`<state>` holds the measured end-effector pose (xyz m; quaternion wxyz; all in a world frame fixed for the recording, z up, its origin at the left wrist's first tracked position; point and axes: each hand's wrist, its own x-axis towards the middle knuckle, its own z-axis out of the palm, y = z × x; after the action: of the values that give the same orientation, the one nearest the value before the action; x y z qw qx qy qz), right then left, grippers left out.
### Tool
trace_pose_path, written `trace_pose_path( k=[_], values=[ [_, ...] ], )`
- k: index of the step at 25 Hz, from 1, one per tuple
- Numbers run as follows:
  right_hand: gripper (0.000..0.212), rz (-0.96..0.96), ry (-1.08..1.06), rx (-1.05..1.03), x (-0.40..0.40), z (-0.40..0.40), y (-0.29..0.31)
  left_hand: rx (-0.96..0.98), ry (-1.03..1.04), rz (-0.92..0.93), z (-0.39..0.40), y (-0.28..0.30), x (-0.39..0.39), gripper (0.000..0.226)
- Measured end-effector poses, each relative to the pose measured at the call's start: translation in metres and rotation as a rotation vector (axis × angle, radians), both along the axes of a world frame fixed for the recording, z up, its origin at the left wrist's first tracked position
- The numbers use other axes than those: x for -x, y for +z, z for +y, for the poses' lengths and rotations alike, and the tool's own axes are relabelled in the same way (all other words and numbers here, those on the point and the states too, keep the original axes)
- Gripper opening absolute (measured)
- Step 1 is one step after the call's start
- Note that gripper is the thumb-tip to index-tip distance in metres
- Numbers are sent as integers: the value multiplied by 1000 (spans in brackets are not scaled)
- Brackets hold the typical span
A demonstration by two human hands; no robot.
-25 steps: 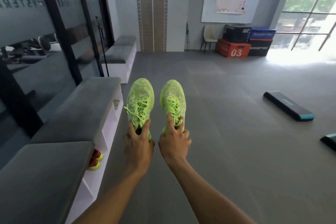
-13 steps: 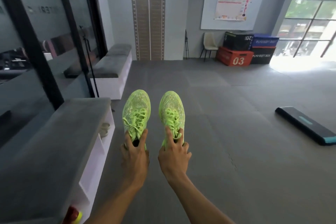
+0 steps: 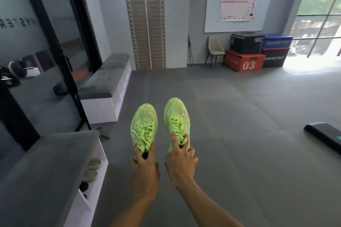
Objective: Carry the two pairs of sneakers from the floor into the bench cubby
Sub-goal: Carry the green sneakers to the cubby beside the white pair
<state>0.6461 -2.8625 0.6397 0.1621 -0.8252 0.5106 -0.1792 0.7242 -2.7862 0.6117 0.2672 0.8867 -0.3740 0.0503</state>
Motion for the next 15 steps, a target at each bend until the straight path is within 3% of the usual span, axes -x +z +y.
trace_pose_path(
  k=[7, 15],
  values=[
    [76, 57, 89, -45, -195, -155, -12, -4, 114, 62, -164, -13, -181, 79],
    [78, 59, 12, -6, -409, -345, -4, -51, 48, 34, -356, -9, -400, 76]
  ],
)
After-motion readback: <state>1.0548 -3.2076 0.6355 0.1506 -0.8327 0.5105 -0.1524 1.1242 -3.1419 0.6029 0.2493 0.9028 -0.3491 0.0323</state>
